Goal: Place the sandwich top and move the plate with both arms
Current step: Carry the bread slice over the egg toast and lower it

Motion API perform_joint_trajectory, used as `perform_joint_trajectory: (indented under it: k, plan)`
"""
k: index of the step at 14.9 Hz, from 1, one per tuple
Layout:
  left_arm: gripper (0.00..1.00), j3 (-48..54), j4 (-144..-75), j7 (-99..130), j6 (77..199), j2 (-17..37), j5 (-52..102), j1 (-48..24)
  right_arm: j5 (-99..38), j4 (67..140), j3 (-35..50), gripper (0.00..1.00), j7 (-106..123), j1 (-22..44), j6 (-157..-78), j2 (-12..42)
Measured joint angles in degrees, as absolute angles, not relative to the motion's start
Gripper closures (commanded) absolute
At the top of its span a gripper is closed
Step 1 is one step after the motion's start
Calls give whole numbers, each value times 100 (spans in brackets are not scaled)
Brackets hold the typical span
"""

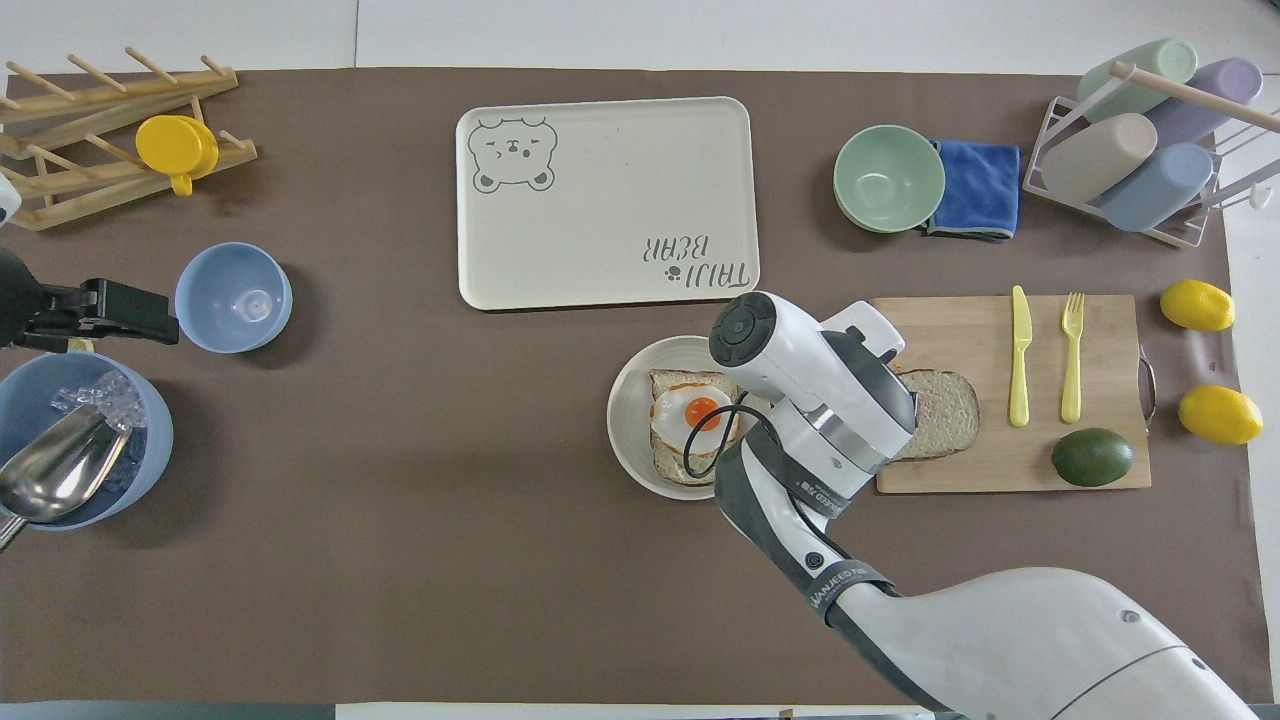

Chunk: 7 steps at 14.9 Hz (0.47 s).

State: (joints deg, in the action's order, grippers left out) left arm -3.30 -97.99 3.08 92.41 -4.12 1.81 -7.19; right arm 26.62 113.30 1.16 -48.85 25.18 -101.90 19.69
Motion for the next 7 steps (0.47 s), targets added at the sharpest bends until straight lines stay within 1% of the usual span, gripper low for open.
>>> perform_joint_trajectory:
  k: [2,3,5,6,7]
  plan:
    - [0,-330,-9799,308,9241,-412,181,-719,2664,11358,117,42,-4883,2519,-10190,1952]
    - [0,-330,-9799,308,9241,-412,181,-719,2665,11394,117,44,-4882,2523,-10190,1939]
    - [0,-330,-9799,308,9241,-412,181,-719,2673,11484,120,62,-4882,2533,-10195,1915]
    - [0,-330,-9799,308,9241,-412,181,-719,2698,11502,123,78,-4881,2535,-10197,1903]
    - [0,-330,-9799,308,9241,-412,181,-719,2727,11525,125,98,-4879,2535,-10197,1892]
